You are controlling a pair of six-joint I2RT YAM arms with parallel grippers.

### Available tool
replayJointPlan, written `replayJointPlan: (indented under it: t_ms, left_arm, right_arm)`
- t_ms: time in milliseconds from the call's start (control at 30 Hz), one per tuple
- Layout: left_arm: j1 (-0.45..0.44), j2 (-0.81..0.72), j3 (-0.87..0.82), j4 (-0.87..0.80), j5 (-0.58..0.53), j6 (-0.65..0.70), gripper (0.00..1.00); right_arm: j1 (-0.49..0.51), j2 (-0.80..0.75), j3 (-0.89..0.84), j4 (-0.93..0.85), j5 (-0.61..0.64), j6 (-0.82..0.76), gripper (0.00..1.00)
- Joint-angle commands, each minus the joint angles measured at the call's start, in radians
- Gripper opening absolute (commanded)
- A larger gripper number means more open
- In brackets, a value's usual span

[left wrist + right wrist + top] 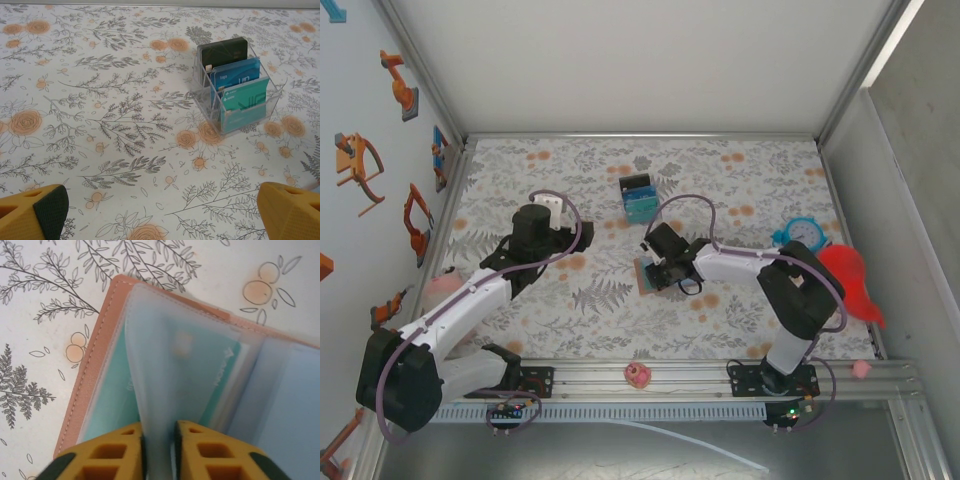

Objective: Take the credit cards out of the card holder

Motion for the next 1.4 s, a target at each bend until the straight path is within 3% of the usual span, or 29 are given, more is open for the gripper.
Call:
replayJointPlan:
  t_ms: [0,233,333,467,833,1367]
  left_arm:
    - [-0.014,-0.03,0.031,0.001,0.011,-0.013,0.97]
    - [-0.113,-0.034,0.028,0.033,-0.108,0.008,0.97]
    - [-0.145,-0.021,0.029,0.058,-0.132,0.01,0.97]
    - [-0.162,0.002,0.031,0.085,-0.126,0.003,0.97]
    - [-0.204,0.093,0.053,0.095,-0.11,0.049,0.97]
    - [-0.353,0.411,0.116,0.075,-0.063,0.156,0.97]
  right_arm:
    - [-0.004,-0.047,-0.024,-0.007,-0.041,-0.015,0.15]
    - [-0.004,-0.126,-0.076,0.022,-0.078,-0.03,0.11]
    - [-0.008,-0.154,-0.088,0.014,-0.038,-0.014,0.19]
    - [-0.019,-0.174,-0.102,-0.002,0.02,0.005,0.27]
    - [-0.068,-0.251,-0.162,-0.007,0.076,0.072,0.34]
    - [-0.192,-0.367,-0.255,-0.05,0.076,0.218,0.35]
